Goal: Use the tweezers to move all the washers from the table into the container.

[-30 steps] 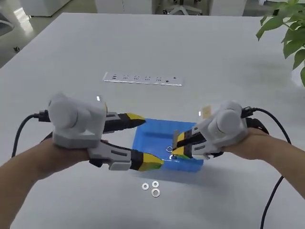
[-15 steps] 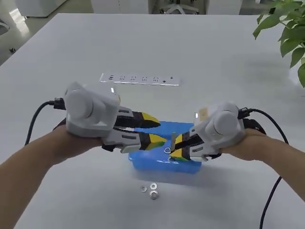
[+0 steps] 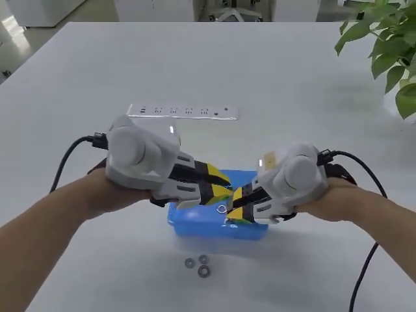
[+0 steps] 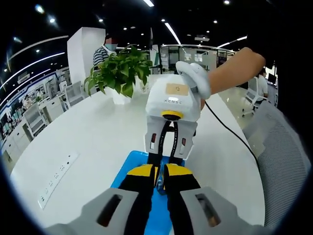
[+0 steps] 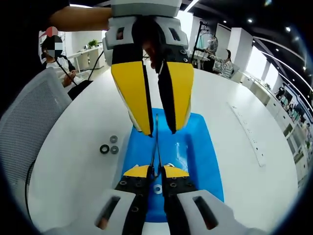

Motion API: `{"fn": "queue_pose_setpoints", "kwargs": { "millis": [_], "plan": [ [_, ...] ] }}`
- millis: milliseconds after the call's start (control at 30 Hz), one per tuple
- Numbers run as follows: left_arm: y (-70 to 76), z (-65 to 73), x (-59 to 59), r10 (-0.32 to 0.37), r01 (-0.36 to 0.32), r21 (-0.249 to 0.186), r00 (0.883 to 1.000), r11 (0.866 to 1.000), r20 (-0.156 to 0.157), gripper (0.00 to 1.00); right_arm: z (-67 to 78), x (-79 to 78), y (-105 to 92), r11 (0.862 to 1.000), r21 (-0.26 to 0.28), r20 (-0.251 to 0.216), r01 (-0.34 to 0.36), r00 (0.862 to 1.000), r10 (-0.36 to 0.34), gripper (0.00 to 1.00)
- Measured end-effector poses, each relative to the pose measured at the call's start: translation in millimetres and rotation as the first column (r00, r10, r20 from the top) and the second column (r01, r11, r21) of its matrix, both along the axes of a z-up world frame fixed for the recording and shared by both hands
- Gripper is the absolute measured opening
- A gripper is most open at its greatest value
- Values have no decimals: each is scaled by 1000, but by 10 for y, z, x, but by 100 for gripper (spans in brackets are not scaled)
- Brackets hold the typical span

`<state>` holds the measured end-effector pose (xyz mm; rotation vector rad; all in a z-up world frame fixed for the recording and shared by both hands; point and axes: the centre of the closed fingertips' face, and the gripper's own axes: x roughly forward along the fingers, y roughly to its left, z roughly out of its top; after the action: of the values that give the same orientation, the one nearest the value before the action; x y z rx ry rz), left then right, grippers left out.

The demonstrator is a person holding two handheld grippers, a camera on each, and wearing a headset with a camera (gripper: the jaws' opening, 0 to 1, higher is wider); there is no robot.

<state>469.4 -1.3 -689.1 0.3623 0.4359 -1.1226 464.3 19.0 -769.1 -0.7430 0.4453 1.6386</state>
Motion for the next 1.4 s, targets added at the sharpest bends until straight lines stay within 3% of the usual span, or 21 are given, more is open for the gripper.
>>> {"fn": "queue_pose_setpoints", "kwargs": {
  "millis": [400, 667, 1067, 1400],
  "plan": [
    [-4, -88, -10, -29, 29, 14, 1000, 999, -12, 7, -22, -10, -5, 1000, -8, 3, -11, 1000, 11, 10],
    [-8, -86, -22, -45, 45, 26, 999, 999, 7, 6, -15, -18, -12, 1000, -12, 2, -13, 1000, 13, 12],
    [-31, 30, -18, -32, 31, 6, 999, 999, 26, 6, 84, -12, -11, 1000, 4, 11, 3, 1000, -3, 13],
    [-41, 151, -33, -21, 22, -7, 999, 1000, 34, 6, 247, -34, -42, 1000, 20, 31, 21, 999, -21, 15]
  ]
}}
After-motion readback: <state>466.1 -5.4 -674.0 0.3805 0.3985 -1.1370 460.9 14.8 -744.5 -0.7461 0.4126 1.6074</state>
